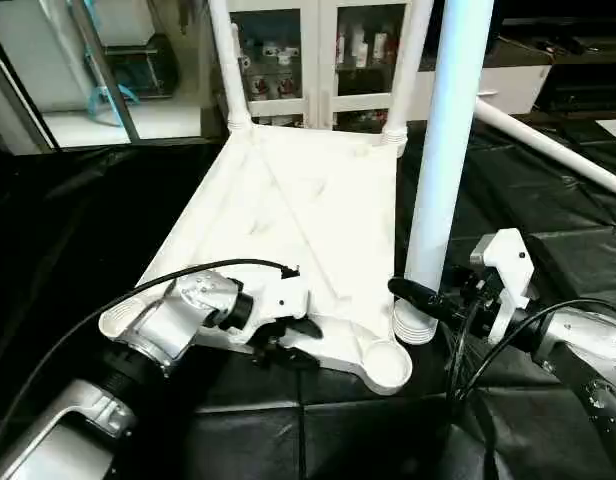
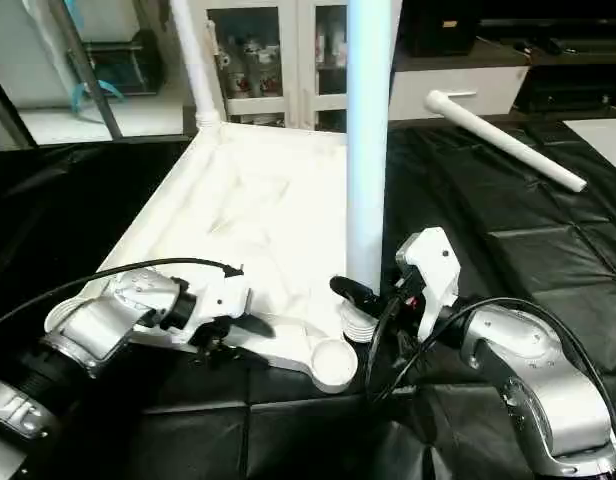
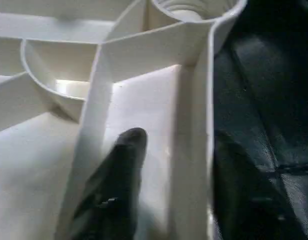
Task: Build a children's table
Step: Rotate table base
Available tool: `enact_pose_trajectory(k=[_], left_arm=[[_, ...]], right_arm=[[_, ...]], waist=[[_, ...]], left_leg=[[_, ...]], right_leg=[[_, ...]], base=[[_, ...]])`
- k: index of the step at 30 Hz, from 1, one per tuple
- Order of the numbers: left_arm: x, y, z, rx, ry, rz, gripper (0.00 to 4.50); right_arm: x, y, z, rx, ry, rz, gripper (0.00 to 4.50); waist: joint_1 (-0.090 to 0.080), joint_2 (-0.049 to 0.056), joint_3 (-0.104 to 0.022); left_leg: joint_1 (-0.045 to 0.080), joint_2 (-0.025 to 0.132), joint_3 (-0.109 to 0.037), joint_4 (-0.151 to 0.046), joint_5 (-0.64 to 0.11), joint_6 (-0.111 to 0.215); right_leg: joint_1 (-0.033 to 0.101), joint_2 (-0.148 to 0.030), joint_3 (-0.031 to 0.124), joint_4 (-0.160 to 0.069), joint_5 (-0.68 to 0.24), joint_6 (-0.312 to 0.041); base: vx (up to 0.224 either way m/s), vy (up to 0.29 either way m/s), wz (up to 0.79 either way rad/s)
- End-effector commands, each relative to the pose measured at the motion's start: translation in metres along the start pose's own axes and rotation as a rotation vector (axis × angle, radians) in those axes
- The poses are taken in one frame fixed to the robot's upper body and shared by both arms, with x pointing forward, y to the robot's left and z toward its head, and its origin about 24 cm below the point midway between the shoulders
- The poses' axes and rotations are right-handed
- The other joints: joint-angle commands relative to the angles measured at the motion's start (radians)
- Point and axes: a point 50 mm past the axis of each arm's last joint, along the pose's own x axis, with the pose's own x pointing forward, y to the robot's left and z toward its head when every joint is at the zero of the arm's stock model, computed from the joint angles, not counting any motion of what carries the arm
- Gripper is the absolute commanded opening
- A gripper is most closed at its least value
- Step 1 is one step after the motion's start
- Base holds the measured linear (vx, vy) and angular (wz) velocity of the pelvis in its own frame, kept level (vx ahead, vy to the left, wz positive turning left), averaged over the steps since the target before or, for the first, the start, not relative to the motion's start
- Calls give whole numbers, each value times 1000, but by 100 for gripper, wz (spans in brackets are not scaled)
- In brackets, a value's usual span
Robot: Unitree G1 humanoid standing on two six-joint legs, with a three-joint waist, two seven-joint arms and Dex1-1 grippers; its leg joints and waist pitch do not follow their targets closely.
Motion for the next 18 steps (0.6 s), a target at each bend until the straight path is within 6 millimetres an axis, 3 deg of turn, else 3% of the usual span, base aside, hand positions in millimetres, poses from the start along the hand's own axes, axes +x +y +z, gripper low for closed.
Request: enact_pose_trajectory(k=[1, 11, 18], left_arm=[[-2, 0, 1, 13, 18, -4, 179], [-2, 0, -1, 34, 95, 2, 90], [-3, 2, -7, -63, 116, 129, 33]], right_arm=[[0, 4, 4, -30, -4, 11, 182], [1, 4, 4, -36, -2, 11, 182], [4, 5, 2, -40, 1, 10, 182]], waist=[[2, -6, -51], [1, -6, -49], [-2, -7, -41]], left_leg=[[11, 95, -42, -104, -251, 13], [10, 96, -42, -107, -255, 5], [13, 96, -46, -112, -334, -27]], right_leg=[[27, -65, 34, -73, -186, -264], [24, -66, 37, -76, -184, -256], [15, -67, 39, -86, -331, -219]], base=[[0, 0, 0], [0, 0, 0], [0, 0, 0]])
